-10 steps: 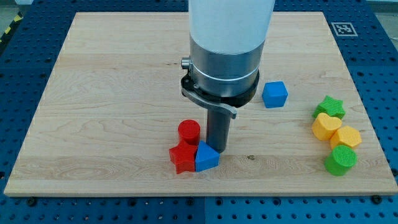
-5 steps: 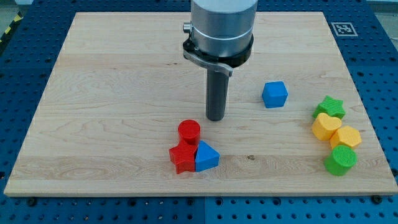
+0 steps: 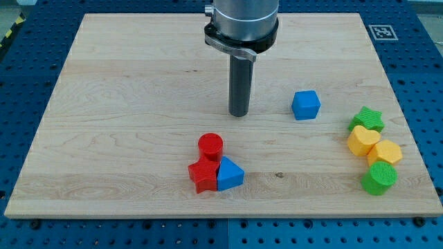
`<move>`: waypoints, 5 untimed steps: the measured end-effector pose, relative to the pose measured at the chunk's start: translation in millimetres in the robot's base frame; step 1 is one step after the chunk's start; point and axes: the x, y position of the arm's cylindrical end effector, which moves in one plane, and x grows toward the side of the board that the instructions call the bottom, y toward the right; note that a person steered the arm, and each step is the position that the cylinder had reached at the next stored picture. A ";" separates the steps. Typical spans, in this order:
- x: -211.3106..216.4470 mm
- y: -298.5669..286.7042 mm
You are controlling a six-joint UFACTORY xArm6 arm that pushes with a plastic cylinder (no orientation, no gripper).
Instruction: Move your arm towards the center
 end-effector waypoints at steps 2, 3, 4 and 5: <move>0.0 -3.1; 0.0 -8.6; 0.0 -11.4; -4.5 -11.4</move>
